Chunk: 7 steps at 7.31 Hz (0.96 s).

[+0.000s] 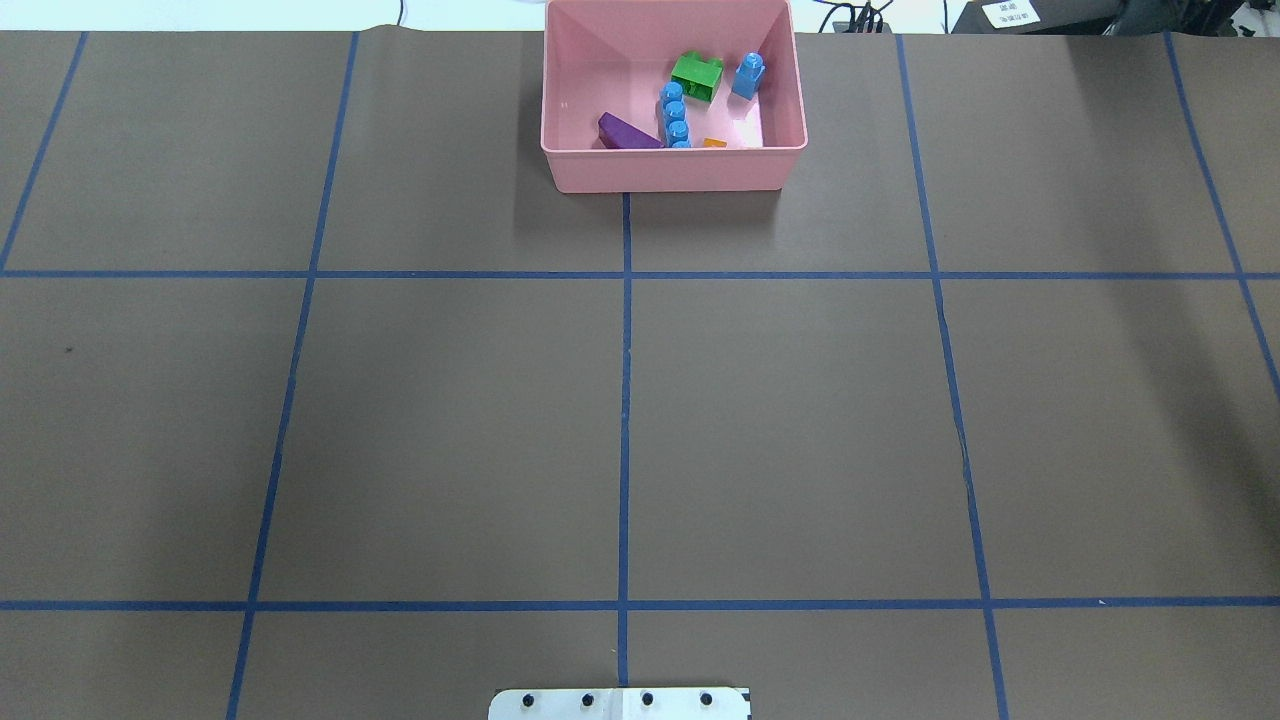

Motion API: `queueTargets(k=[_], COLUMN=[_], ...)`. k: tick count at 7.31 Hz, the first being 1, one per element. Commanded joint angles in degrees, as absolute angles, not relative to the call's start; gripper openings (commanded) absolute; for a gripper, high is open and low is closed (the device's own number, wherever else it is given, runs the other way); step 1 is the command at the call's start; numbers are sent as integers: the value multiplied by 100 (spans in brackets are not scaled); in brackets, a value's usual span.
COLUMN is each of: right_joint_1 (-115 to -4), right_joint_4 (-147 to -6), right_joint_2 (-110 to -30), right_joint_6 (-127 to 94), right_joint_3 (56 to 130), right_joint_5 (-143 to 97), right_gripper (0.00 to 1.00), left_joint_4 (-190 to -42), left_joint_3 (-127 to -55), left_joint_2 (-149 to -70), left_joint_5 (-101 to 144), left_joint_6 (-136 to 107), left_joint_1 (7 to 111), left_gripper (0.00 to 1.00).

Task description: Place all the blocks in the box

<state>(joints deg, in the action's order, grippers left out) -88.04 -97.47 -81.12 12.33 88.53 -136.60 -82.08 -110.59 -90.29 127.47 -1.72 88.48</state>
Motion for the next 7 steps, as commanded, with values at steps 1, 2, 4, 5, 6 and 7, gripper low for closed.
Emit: queueTargets(k=[1, 2, 4, 5, 6, 7], right_joint_1=[-8912, -9043, -9062, -9062, -9062, -9062], right_joint_4=[-9738, -9747, -9808, -9765, -9747, -9747], right_joint_2=[-8543, -8673, -9165, -9324, -9343, -9351], right_joint_6=[1240, 1239, 987, 367, 195, 219], right_joint_3=[9026, 9113, 9884, 10105, 10116, 10064], right_joint_5=[-12800, -12849, -13033, -13252, -13271, -13263], right_gripper=[100, 100, 100, 100, 100, 100], left_joint_4=[-8270, -8410, -8717, -8997, -9035, -9174], left_joint_3=[-10533, -10042, -9091, -9105, -9306, -9621], left_joint_2=[-8834, -8824, -8659, -8596, -8596, -8587], left_joint_5=[13006, 13016, 13025, 13043, 13165, 13192], left_joint_6=[831, 852, 861, 783, 173, -242], left_joint_1=[9377, 9387, 9378, 9378, 9369, 9334], left_gripper=[100, 100, 100, 100, 100, 100])
